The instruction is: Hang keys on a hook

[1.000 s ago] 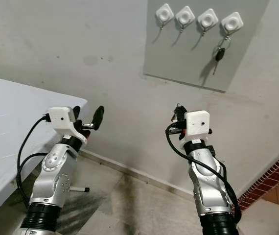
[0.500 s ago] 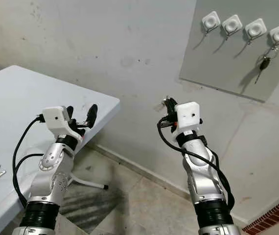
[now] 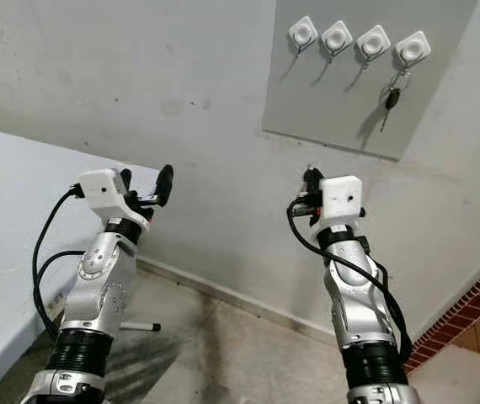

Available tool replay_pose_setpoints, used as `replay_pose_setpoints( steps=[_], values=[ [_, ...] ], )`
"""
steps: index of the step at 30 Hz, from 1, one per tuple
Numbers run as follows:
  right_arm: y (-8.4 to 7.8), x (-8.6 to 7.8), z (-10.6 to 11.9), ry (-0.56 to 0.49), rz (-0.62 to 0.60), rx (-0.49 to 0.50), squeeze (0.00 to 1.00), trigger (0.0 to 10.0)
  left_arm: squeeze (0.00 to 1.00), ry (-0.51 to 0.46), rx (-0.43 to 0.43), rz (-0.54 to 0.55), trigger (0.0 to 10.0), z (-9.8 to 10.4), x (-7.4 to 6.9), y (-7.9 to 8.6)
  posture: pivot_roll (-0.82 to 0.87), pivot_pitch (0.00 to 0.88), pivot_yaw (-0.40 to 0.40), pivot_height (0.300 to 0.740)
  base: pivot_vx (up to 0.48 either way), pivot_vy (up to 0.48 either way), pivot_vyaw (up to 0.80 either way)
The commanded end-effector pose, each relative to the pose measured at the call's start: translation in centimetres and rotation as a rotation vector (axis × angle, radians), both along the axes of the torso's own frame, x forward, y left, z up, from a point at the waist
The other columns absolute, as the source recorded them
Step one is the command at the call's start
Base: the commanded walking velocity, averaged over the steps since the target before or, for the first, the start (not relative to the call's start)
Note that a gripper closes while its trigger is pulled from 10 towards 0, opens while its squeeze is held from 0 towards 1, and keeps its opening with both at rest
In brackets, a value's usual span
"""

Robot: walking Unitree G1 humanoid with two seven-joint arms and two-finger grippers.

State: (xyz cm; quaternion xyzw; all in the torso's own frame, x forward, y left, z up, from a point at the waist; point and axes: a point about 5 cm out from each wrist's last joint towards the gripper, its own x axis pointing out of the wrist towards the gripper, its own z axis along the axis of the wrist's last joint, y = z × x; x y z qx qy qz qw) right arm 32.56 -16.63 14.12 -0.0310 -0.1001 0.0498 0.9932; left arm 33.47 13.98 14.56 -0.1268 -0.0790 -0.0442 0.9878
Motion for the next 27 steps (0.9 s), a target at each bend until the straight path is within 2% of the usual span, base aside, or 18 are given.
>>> replay_pose_setpoints(
  steps=[1,10,12,14,21,22,27],
  values=[
    [-0.3,0.2,0.0,0.008,-0.018,0.006,0.00,10.0,0.00,0.002,0.004,0.010,10.0,0.0,0.0,-0.1,0.00,0.000,-0.040,0.740,0.000,0.000,-0.78],
    [0.4,0.1,-0.2,0.011,-0.016,0.009,0.00,10.0,0.00,0.006,0.040,0.014,10.0,-0.4,-0.2,0.2,0.00,0.000,-0.021,0.740,0.000,0.000,-0.78],
    [0.6,0.1,-0.2,0.012,-0.015,0.011,0.00,10.0,0.00,0.015,0.069,0.008,10.0,-0.4,-0.2,0.1,0.00,0.000,-0.020,0.740,0.000,0.000,-0.77],
    [0.9,0.1,-0.3,0.014,-0.010,0.015,0.00,10.0,0.00,0.007,0.055,0.007,10.0,-0.3,-0.2,0.2,0.00,0.000,-0.017,0.740,0.000,0.000,-0.77],
    [1.3,0.0,-0.3,0.016,-0.001,0.023,0.00,10.0,0.00,0.013,0.058,0.010,10.0,-0.4,-0.2,0.2,0.00,0.000,-0.019,0.740,0.000,-0.452,-0.77],
    [1.4,0.0,-0.4,0.017,-0.001,0.023,0.00,10.0,0.00,0.018,0.021,0.019,10.0,-0.4,-0.2,0.3,0.00,0.000,-0.018,0.740,0.000,0.000,-0.77],
    [1.5,-0.1,-0.6,0.022,-0.003,0.025,0.00,10.0,0.00,0.011,0.039,0.008,10.0,-0.3,-0.3,0.3,0.00,0.000,-0.015,0.740,0.000,0.000,-0.77]
  ],
)
